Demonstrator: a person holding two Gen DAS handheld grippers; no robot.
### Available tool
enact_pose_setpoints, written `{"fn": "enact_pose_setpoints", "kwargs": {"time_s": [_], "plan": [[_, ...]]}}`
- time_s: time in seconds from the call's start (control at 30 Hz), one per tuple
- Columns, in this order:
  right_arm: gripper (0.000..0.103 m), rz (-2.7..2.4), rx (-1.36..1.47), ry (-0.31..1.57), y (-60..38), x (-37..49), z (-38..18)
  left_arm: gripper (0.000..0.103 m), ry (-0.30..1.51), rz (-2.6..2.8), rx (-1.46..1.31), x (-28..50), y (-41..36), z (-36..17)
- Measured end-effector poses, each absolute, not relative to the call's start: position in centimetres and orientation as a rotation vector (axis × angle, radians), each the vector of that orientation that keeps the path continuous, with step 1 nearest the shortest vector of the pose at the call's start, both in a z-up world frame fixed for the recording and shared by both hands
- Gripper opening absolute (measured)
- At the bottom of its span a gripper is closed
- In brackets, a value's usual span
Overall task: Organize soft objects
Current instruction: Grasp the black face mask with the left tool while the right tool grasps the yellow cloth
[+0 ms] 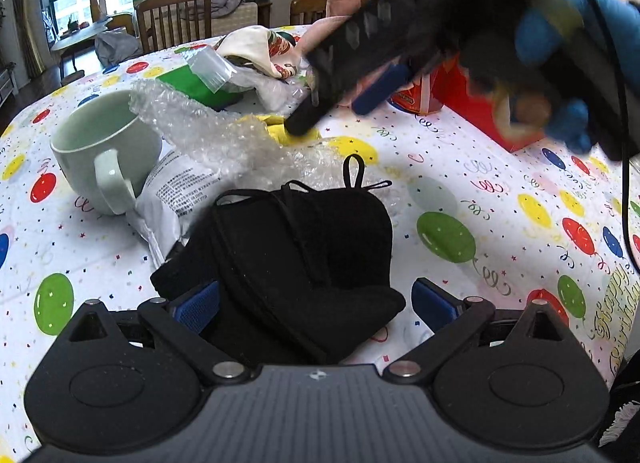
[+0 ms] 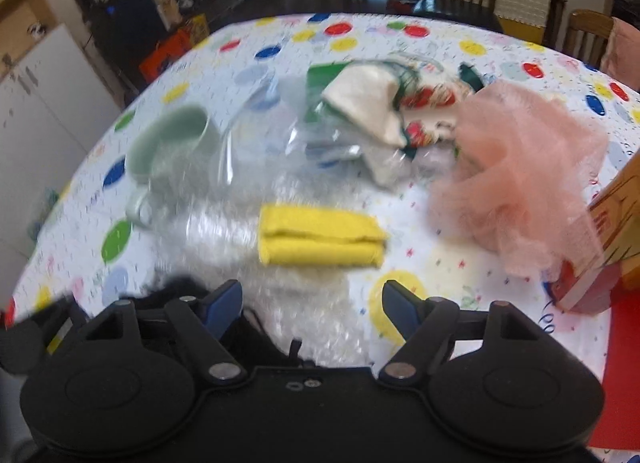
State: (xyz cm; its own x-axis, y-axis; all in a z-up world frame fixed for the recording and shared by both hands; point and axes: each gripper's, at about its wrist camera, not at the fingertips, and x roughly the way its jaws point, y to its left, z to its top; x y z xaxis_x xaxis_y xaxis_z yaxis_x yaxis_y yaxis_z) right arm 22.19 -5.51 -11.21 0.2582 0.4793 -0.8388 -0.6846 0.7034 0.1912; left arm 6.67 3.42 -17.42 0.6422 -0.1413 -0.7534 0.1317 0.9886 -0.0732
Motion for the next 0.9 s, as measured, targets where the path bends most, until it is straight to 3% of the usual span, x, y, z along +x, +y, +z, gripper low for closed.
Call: {"fn": "enact_pose_setpoints", "kwargs": {"time_s": [0.27,0.4,0.57,0.9], "plan": [[0.080,0.750,-0.160,1.052,-4.5,25.1,-10.4,0.102,0.866,-0.152,-0.006,6.8,3.3,-18.1],[0.088,0.789,-0.209,1.067,-2.7,25.0,-11.1,0.096,0.883,-0.140,-0.008,7.1,3.3,-18.5],[0.092,0.794,-0.248,1.103,-1.4,25.6,-12.5,0.090,0.888,-0.135,-0.036,7.2,3.6,-18.5],[0.096,0.790,-0.211,1.141,-1.8,27.0,-14.5,0.051,0.894,-0.074,-0.124,7.2,5.5,-17.7]]}}
